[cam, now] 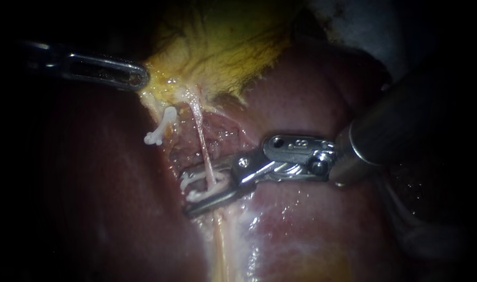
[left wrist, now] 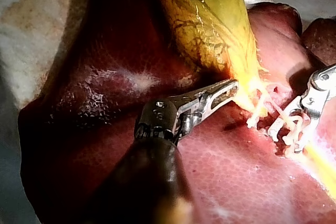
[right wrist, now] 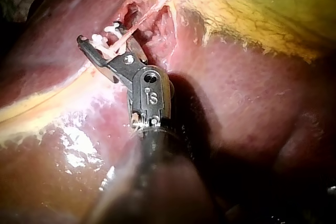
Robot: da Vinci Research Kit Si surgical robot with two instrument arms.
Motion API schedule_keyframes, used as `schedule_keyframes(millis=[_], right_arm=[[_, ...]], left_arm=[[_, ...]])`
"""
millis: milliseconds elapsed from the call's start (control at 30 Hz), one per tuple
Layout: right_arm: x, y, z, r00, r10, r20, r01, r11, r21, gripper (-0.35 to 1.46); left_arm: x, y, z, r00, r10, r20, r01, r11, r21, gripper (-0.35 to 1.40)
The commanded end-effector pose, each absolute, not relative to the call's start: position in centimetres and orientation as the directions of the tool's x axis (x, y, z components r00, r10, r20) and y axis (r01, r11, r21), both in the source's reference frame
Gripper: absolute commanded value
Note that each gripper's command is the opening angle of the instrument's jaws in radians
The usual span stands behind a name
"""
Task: Clipping second clip right tube
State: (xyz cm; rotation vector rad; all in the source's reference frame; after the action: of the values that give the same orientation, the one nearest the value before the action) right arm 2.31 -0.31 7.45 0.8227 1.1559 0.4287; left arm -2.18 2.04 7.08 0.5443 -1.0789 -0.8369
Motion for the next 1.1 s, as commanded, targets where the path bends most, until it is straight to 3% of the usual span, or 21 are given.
schedule_keyframes(millis=[33,467,1100], right_arm=[[2.31,-0.31,7.46,0.37,0.686,-0.626,0.105,0.639,0.762,0.37],[2.3,-0.28,7.44,0.369,0.696,-0.616,0.101,0.629,0.771,0.28],[2.27,-0.26,7.42,0.374,0.729,-0.573,0.083,0.589,0.804,-0.12]], left_arm=[[-2.18,2.04,7.08,0.224,-0.811,0.541,0.322,0.585,0.744,-0.35],[-2.18,2.04,7.08,0.224,-0.811,0.541,0.322,0.585,0.744,-0.35],[-2.18,2.03,7.09,0.224,-0.811,0.541,0.323,0.586,0.744,-0.35]])
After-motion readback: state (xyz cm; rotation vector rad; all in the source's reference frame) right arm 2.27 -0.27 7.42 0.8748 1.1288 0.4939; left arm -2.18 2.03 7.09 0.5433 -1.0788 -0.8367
